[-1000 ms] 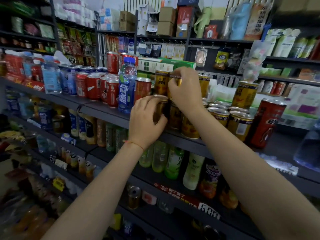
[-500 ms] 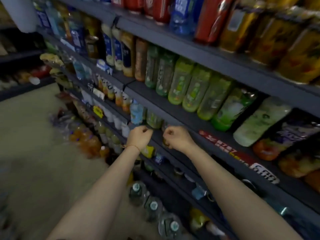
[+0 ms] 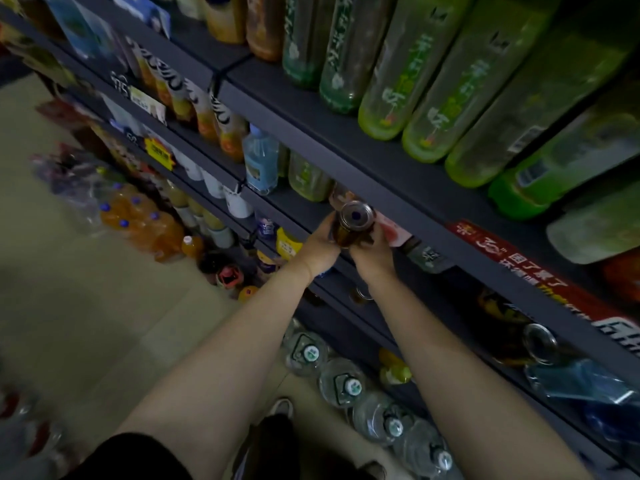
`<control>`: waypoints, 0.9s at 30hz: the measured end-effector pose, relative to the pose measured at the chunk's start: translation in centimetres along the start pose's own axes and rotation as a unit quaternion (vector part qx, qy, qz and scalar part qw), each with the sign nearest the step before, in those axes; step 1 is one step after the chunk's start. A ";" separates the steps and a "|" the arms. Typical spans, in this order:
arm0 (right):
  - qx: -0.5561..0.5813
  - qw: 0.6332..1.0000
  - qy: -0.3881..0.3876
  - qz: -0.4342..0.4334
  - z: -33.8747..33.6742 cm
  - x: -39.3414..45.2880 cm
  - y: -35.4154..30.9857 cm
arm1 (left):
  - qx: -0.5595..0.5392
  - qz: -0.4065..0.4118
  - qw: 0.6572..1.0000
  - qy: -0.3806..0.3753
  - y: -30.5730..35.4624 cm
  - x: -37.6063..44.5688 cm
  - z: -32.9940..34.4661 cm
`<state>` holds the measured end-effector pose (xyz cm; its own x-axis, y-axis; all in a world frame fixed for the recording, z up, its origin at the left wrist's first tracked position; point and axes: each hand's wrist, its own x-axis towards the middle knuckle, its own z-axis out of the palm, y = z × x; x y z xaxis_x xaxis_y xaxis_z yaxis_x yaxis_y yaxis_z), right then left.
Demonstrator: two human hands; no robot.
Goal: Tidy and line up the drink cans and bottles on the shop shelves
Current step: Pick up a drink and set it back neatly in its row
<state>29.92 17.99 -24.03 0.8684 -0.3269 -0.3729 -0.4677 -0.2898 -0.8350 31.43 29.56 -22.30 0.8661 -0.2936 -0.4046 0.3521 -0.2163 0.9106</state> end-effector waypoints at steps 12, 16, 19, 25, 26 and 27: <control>-0.038 0.999 -0.024 -0.012 -0.9 -3.0 -0.7 | -0.034 -0.088 0.993 0.071 -0.6 -1.0 -1.6; -0.012 0.990 -0.136 -0.045 -1.9 -6.5 -3.8 | -0.126 -0.101 0.975 0.154 1.1 -4.2 -3.2; 0.007 0.977 -0.201 -0.074 -2.8 -9.3 -7.7 | -0.171 -0.068 0.966 0.182 4.1 -7.6 -3.9; 0.104 0.961 -0.201 -0.161 -7.9 -15.4 -17.6 | -0.197 0.106 0.949 0.223 16.0 -14.3 -3.1; 0.118 0.955 -0.199 -0.185 -9.5 -16.8 -19.2 | -0.197 0.141 0.944 0.225 18.3 -15.6 -2.6; 0.123 0.949 -0.194 -0.215 -11.1 -18.1 -20.7 | -0.198 0.180 0.936 0.227 20.4 -16.7 -2.2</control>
<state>22.06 19.92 4.55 0.9879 0.1443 -0.0573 -0.0449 -0.0877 -0.9951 24.92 32.05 3.25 0.9839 0.1643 -0.0704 0.0348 0.2100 0.9771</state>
